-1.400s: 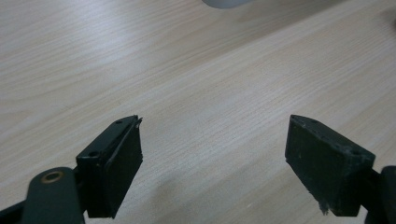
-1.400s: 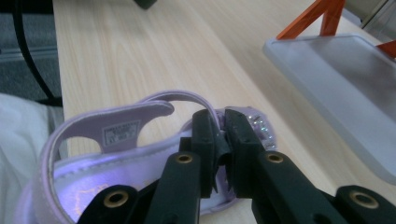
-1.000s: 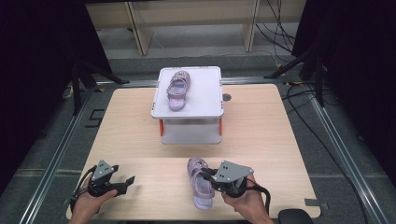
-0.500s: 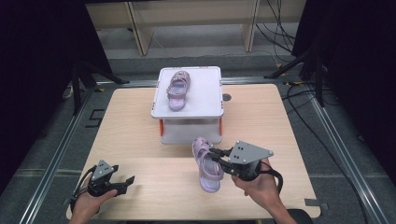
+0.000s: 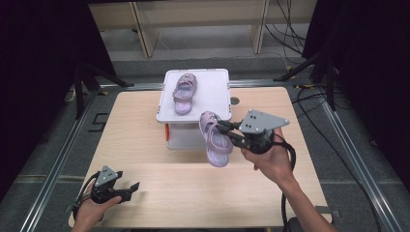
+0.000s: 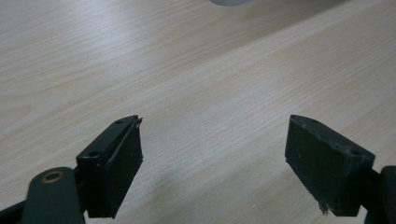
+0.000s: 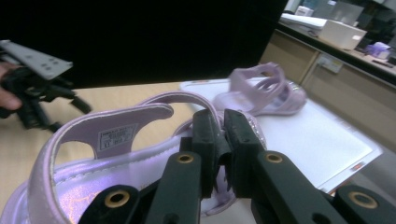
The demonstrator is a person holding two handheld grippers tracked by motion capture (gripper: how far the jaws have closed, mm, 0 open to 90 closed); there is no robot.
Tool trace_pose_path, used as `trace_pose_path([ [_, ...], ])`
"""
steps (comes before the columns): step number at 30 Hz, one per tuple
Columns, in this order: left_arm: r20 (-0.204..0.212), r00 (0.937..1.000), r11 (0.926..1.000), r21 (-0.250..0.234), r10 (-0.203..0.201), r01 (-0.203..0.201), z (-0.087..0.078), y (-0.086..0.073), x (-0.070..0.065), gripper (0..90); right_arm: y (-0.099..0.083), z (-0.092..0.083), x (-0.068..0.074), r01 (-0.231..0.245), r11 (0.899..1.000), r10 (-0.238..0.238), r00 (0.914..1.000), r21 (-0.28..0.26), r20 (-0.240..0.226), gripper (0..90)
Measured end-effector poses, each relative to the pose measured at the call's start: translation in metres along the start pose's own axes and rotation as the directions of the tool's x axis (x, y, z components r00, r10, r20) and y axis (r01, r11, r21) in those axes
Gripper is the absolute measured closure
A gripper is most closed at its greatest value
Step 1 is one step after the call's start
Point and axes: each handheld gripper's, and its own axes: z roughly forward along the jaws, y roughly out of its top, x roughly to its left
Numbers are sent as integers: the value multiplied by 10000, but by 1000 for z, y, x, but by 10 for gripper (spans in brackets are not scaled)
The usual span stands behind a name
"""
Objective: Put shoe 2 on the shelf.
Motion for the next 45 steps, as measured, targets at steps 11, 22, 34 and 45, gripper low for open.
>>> trace_pose_path([
  [11, -61, 9998, 9997, 148, 185, -184, -1, 0, 2, 184, 20, 37, -48, 625, 9980, -632, 9961, 135, 620, 837],
  [22, -69, 9998, 9997, 162, 185, -183, -1, 0, 2, 184, 21, 76, -86, 355, 9991, -379, 9915, 216, 1243, 836],
  [34, 39, 9999, 9999, -53, -92, 93, -1, -1, -1, 184, 4, 121, -115, 285, 9975, -399, 9826, 653, 1815, 834],
  [45, 52, 9994, 9993, 155, 340, -341, 0, 0, 0, 184, -5, 140, -121, 803, 9923, -967, 9779, 939, 1854, 824],
])
